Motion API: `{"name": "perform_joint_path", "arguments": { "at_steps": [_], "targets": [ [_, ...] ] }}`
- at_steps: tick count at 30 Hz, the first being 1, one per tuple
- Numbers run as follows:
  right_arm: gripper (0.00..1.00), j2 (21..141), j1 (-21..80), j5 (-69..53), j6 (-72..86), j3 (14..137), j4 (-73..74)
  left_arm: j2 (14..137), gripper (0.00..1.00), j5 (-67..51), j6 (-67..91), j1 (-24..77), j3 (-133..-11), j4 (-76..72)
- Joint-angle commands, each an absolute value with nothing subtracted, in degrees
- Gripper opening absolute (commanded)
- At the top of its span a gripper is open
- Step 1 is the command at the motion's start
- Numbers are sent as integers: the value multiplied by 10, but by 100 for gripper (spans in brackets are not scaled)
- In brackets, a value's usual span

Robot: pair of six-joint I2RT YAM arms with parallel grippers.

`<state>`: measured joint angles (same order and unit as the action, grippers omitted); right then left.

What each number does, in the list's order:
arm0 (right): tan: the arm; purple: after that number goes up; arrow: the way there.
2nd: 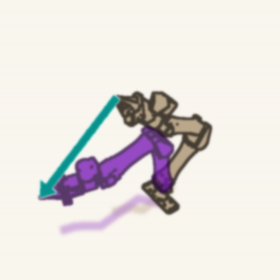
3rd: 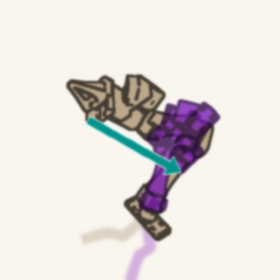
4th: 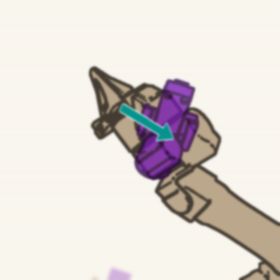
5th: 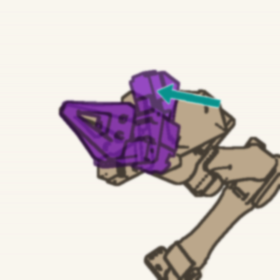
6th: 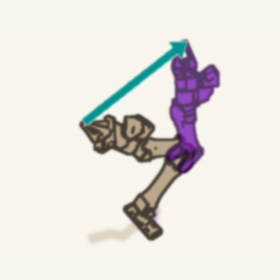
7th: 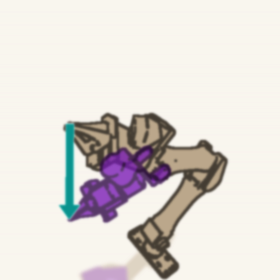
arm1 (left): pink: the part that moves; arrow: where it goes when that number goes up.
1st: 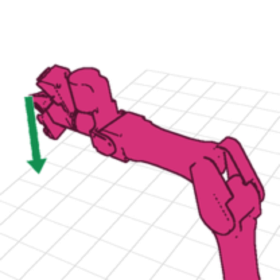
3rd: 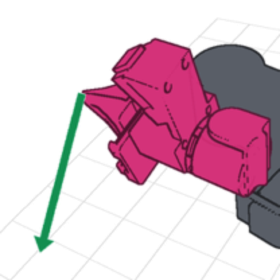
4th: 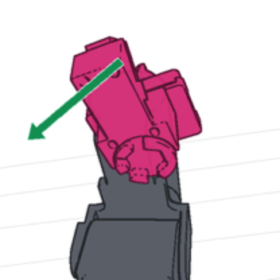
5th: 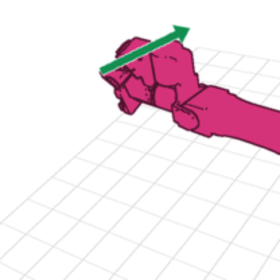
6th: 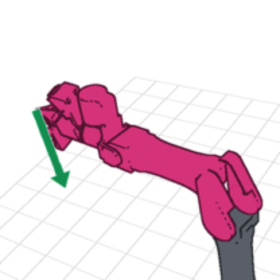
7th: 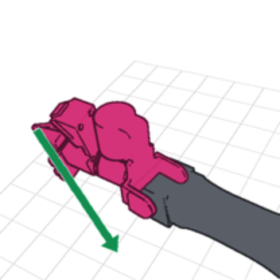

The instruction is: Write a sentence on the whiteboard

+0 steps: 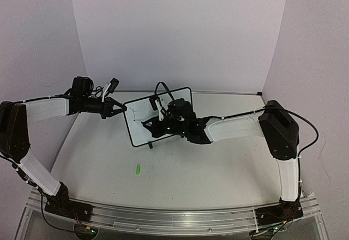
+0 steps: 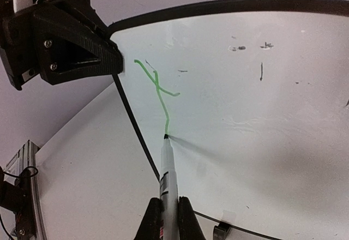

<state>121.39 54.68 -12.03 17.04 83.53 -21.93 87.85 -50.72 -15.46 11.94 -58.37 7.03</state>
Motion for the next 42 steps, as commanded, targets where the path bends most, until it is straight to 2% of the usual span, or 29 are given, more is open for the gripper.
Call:
{"name": "perform_joint_path", "arguments": {
  "at_steps": [1,14,25,42],
  "targets": [
    [0,1227,543,-111,172,858,-221,884,0,-494,-172,117,-597,96],
    [0,1200,543,-174,191,852,-279,887,0,-491,-173,117,-599,99],
    [0,1154,525,-130,204,783,-292,889,0,-488,-175,117,-600,101],
    [0,1168,509,-147,213,795,-320,895,0,-484,-177,117,-603,106]
  ]
}}
